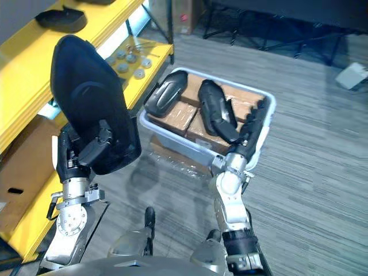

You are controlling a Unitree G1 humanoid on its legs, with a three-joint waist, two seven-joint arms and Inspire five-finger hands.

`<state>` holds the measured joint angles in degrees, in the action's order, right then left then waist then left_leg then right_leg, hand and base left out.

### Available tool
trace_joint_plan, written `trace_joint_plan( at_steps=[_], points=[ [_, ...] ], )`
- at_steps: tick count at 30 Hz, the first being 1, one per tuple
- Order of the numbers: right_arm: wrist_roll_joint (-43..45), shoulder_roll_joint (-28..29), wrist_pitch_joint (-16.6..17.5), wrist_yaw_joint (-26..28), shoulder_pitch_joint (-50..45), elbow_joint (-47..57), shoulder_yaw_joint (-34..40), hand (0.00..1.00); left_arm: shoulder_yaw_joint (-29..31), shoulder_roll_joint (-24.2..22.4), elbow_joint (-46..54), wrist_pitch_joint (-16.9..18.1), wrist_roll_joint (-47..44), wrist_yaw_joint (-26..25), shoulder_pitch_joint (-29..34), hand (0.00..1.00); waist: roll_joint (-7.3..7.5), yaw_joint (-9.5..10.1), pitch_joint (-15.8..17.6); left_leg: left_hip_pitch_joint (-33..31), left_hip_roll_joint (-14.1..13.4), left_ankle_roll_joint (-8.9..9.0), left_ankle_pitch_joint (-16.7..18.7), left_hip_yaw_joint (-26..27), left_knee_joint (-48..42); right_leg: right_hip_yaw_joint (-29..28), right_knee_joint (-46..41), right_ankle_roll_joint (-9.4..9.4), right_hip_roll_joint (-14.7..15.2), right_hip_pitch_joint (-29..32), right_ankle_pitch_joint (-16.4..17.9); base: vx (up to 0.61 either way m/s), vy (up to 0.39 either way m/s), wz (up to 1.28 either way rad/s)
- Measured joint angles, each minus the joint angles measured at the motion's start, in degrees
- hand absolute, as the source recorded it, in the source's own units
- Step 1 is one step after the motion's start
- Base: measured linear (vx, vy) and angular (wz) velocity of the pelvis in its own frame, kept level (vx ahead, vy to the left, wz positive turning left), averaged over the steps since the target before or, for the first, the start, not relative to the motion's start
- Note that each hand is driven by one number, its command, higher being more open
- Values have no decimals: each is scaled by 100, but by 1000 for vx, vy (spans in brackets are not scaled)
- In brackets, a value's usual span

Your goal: Walk over and take three plastic housings, then place them on the shelf

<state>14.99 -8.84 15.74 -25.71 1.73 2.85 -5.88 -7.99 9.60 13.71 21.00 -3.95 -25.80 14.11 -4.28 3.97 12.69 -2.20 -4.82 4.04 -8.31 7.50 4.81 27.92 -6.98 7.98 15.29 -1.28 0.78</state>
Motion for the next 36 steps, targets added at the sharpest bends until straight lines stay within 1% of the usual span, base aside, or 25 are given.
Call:
trace_joint_plan(
  at_steps=[1, 2, 3, 4, 5, 7, 8, 10, 11, 12, 14, 16, 19, 20, 23, 25, 26, 27, 28, 29, 30, 31, 32, 36],
  points=[
    [6, -3, 1, 344, -57, 15, -42, 100, 74, -64, 49, -2, -2, 18, 2, 0, 26, -9, -44, 7, -1, 5, 8, 12, 0, -1, 83, -3, -31, -31, -48, 18, -18, -13],
    [31, -7, 1, 567, -81, 17, -58, 100, 117, -85, 89, -3, -3, 28, -1, 0, 38, -11, -51, 26, -1, 6, 10, 16, 0, 2, 142, -5, -49, -73, -73, 9, -10, -4],
    [238, -37, -1, 938, -109, 16, -142, 100, 187, -85, 180, -8, 1, 31, 23, 0, 56, -12, -67, 67, -2, 10, 19, 19, 0, 12, 233, -4, -74, -146, -112, 0, 0, 0],
    [291, -49, -2, 1081, -121, 15, -173, 100, 233, -86, 230, -10, 1, 29, 51, 0, 60, -12, -95, 74, -1, 10, 27, 18, 0, 20, 266, -2, -82, -171, -122, 0, 0, 0],
    [552, -44, -3, 1498, -136, 16, -343, 100, 370, -90, 370, -16, 2, 24, 170, 0, 70, -3, -187, 77, -2, 14, 38, 17, 0, 33, 387, -3, -113, -226, -193, 0, 0, 0],
    [725, -42, -2, 1897, -136, 14, -596, 100, 592, -111, 497, -21, 4, 27, 264, 0, 81, 17, -266, 82, 0, 16, 40, -25, -1, 106, 525, 8, -143, -324, -244, 14, -15, 9],
    [738, -40, -1, 1947, -135, 14, -675, 100, 666, -139, 502, -21, 4, 30, 268, 0, 82, 32, -292, 84, 5, 16, 40, -56, -1, 139, 550, 11, -148, -360, -249, 13, -23, 25],
    [1053, -15, 137, 2092, -122, -48, -998, 100, 927, -289, 509, -23, 1, 28, 342, 0, 98, 95, -399, 89, 17, 17, 39, -204, -2, 317, 638, 27, -157, -506, -261, 13, -35, 36],
    [1211, 39, 212, 2193, -98, -103, -1133, 100, 1042, -341, 536, -24, -7, 30, 439, 0, 116, 161, -457, 90, 26, 17, 39, -299, -3, 422, 687, 30, -163, -597, -262, 15, -43, 47],
    [1221, 83, 298, 2204, -50, -196, -1246, 100, 1148, -388, 571, -25, -20, 70, 526, 0, 142, 275, -531, 66, 49, 20, 34, -421, -3, 556, 737, 37, -172, -670, -266, 16, -35, 47],
    [1221, 119, 358, 2196, 104, -398, -1374, 100, 1281, -451, 685, -26, -67, 116, 669, 0, 190, 376, -568, 66, 82, 22, 34, -592, -2, 745, 803, 39, -191, -814, -264, 3, -27, 54],
    [1213, 202, 388, 2149, 363, -650, -1446, 100, 1507, -542, 756, -23, -261, 283, 760, 0, 207, 596, -583, 37, 137, 57, 21, -881, 0, 1051, 828, 31, -211, -996, -238, -22, -27, 67],
    [1052, 249, 396, 2084, 699, -941, -1509, 100, 1819, -669, 845, -8, -491, 507, 958, 0, 246, 744, -677, -129, 196, 70, -44, -1193, 0, 1329, 828, 30, -245, -1031, -195, -39, -18, 61],
    [998, 243, 395, 2026, 871, -1080, -1509, 100, 1986, -765, 844, -8, -624, 619, 1053, 0, 255, 865, -682, -159, 222, 67, -81, -1339, -1, 1472, 817, 18, -252, -1094, -161, -43, -11, 48],
    [999, 262, 384, 2035, 982, -1169, -1530, 100, 2211, -903, 845, -3, -967, 743, 1349, 0, 260, 1020, -688, -138, 250, 53, -92, -1436, -2, 1577, 776, -4, -248, -1185, -102, -29, 6, 27],
    [995, 253, 357, 2035, 1026, -1169, -1631, 100, 2258, -963, 845, -4, -966, 753, 1540, 0, 259, 1034, -688, -155, 272, 32, -96, -1461, 1, 1637, 695, 3, -250, -1190, -57, -38, 12, 20],
    [987, 236, 335, 2030, 1022, -1169, -1655, 100, 2243, -962, 845, -5, -964, 794, 1606, 0, 260, 1008, -695, -207, 253, 21, -95, -1385, 12, 1742, 691, 13, -261, -1227, -37, -87, 7, 65],
    [988, 189, 304, 2019, 1015, -1169, -1648, 100, 2183, -963, 844, -6, -963, 937, 1602, 0, 270, 902, -713, -353, 166, -51, -108, -1038, -70, 1991, 691, 36, -292, -1293, -2, -116, 1, 103],
    [988, 123, 242, 2018, 1005, -1168, -1610, 100, 2104, -960, 841, -6, -964, 1106, 1566, 0, 255, 813, -726, -472, 77, -190, -214, -711, -142, 2237, 686, 58, -330, -1341, 13, -109, -4, 109],
    [969, 85, 210, 2006, 984, -1167, -1586, 100, 2058, -960, 839, -5, -965, 1193, 1543, 0, 250, 787, -728, -538, 34, -228, -251, -539, -173, 2341, 679, 67, -344, -1357, 19, -88, 10, 89],
    [888, 5, 161, 1996, 904, -1167, -1550, 100, 1967, -962, 824, -5, -964, 1346, 1511, 0, 233, 789, -719, -572, 8, -233, -338, -414, -158, 2465, 636, 101, -345, -1382, 43, -74, 32, 56],
    [810, -44, 99, 2000, 802, -1168, -1540, 100, 1870, -962, 814, -5, -963, 1409, 1514, 0, 217, 853, -709, -575, 27, -224, -374, -445, -127, 2498, 598, 100, -326, -1379, 60, -66, 39, 38],
    [777, -45, 74, 2003, 761, -1171, -1541, 100, 1837, -963, 813, -5, -964, 1411, 1519, 0, 211, 865, -706, -581, 31, -221, -385, -446, -115, 2497, 595, 100, -324, -1377, 60, -73, 53, 12],
    [661, -51, 69, 2082, 593, -1166, -1533, 100, 1693, -958, 763, -5, -937, 1387, 1519, 0, 171, 823, -687, -471, 22, -230, -397, -304, -63, 2361, 468, 138, -236, -1351, 105, -65, 40, -13]
  ],
)
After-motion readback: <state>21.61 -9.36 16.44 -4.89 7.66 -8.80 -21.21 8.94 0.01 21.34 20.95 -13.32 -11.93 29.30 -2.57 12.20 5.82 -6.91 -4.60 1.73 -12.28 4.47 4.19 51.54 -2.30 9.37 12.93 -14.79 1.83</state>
